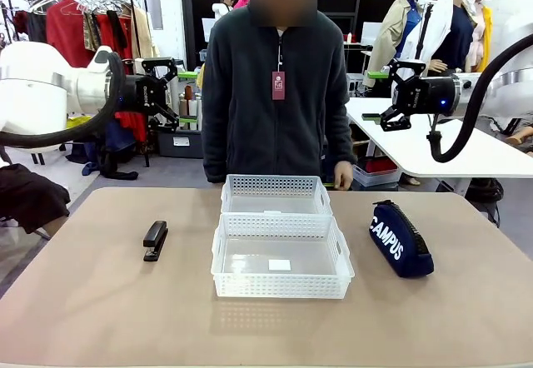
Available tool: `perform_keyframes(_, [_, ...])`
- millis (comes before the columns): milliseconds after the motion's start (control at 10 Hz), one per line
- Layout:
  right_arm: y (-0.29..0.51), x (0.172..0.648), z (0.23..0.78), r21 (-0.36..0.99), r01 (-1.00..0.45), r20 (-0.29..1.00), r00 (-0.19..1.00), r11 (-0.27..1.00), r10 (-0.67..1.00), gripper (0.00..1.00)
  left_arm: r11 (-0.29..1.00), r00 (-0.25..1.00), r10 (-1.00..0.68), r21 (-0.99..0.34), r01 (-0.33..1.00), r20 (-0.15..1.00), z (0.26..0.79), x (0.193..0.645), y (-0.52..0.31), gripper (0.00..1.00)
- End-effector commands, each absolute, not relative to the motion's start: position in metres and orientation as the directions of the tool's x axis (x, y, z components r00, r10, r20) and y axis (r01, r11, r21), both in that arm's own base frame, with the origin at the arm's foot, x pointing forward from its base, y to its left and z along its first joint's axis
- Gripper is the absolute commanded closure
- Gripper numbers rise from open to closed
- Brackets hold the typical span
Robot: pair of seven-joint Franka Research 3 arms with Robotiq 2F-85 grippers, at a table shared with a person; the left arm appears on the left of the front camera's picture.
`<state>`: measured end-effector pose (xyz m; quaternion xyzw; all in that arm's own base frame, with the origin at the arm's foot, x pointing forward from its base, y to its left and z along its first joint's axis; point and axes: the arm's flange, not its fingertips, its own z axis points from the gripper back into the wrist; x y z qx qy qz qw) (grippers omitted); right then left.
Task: Distribute items into two baskets.
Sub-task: Pick up the Pencil pouch that the person points to.
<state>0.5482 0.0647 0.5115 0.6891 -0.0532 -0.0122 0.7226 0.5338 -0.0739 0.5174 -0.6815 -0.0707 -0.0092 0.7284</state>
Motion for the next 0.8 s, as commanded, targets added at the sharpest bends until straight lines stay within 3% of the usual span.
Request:
perform_keyframes(0, [0.0645,0.5483,0.5132,0.997,-0.058,0.063,0.994,0.049,-0.092,0.00,0.070,0.990,0.084,-0.991,0.110,0.116,0.5196,0.5331,-0.0736,0.00])
perform_keyframes(700, [0.0645,0.5483,0.5132,0.997,-0.058,0.063,0.994,0.049,-0.092,0.00,0.070,0.990,0.084,-0.991,0.110,0.116,0.5196,0.5331,-0.0736,0.00])
